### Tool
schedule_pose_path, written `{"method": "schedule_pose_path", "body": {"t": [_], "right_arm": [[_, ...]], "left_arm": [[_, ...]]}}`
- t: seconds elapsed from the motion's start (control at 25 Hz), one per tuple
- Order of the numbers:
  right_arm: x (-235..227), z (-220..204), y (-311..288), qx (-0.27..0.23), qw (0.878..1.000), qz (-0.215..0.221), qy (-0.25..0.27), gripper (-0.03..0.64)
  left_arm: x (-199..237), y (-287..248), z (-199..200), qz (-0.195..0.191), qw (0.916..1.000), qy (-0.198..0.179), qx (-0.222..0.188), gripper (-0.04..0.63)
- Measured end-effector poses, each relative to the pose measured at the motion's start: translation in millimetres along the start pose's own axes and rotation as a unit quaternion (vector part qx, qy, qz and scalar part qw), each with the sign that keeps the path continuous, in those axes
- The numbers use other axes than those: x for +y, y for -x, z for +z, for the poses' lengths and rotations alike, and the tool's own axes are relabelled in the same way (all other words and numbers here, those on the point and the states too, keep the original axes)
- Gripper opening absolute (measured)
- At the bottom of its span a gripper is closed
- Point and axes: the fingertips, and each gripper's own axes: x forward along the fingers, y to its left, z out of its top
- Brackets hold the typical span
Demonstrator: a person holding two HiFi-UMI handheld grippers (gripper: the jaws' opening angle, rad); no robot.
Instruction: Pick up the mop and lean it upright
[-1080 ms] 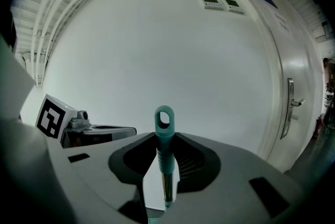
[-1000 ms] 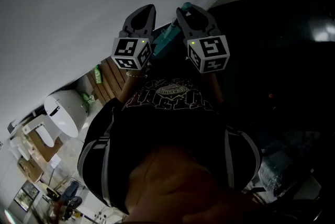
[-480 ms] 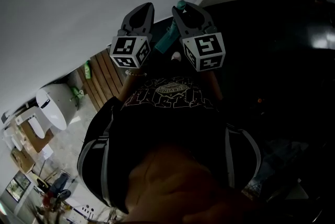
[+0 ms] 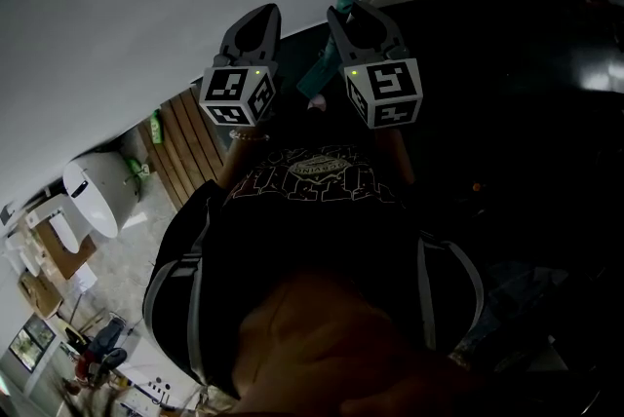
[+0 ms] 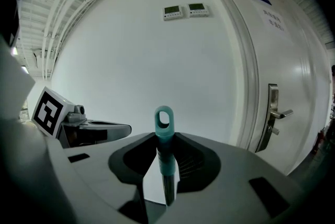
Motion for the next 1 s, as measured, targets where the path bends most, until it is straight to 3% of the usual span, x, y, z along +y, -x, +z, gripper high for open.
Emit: {"method": "schedule_pose_path", "body": {"t": [0.44,1.0], "right_arm": [[-29.2,-12.4,-2.0,0.010,0.998,-0.052,-0.024,0.115],[-23.1,-23.2,-47.8,0.018,0.995,-0.096,-0.036,0.115]], "left_arm": [[6.6,-8.4,3.9,-0.016,0.9999,0.000,0.003,0.038],[49.9,-21.5,7.3,-0.057,0.9983,-0.007,0.004,0.038]]}}
